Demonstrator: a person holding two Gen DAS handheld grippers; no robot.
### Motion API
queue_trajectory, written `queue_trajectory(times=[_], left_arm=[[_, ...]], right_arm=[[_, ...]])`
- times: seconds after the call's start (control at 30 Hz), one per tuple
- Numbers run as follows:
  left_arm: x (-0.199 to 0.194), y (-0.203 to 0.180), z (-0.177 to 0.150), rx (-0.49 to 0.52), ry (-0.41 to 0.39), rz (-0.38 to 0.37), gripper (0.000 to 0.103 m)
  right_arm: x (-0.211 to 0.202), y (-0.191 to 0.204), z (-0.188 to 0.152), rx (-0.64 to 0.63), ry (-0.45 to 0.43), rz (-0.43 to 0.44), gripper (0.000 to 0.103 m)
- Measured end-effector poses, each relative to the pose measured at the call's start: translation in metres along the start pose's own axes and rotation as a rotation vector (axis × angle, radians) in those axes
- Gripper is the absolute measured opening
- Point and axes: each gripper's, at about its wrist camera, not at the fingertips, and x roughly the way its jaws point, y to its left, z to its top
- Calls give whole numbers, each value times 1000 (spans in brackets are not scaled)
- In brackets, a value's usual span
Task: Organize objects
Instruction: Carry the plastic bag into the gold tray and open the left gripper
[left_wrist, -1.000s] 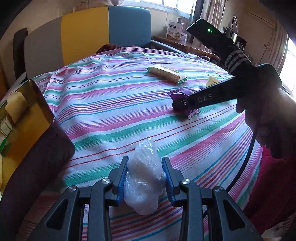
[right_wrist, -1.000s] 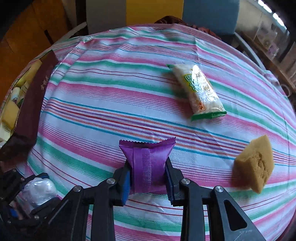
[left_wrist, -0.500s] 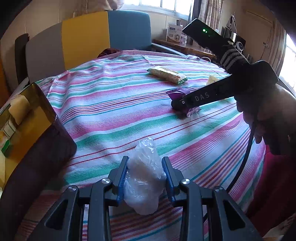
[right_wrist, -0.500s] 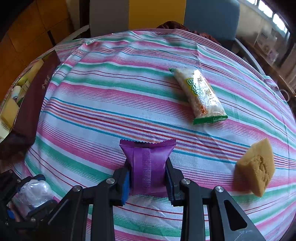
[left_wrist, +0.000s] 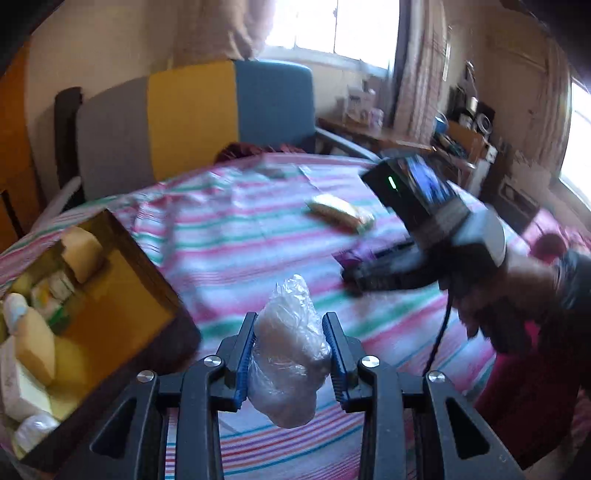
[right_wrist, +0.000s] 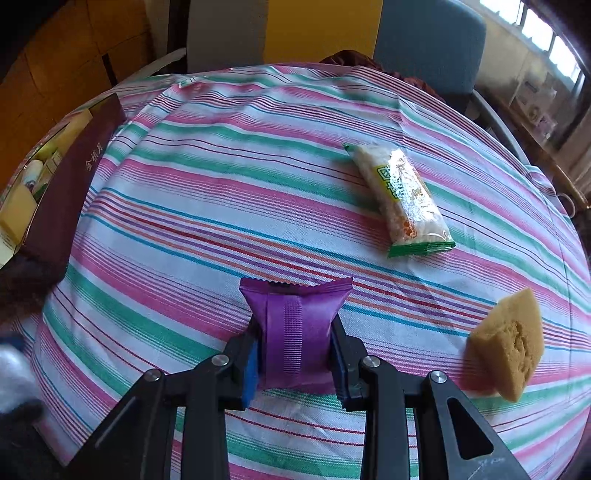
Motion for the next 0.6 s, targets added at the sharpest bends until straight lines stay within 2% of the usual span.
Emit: queue_trajectory(times=[0.17,0.3,0.6], left_arm=[[-17,32,16,-88,-29,110,35],[-26,52,18,-136,-31,163,35],[-27,77,6,-200,-5,178,35]], right_arm=[[0,1,0,-9,-5,-8,33],[0,2,-1,-13,-8,-11,33],[-1,3,-1,-20,-14,-15,33]])
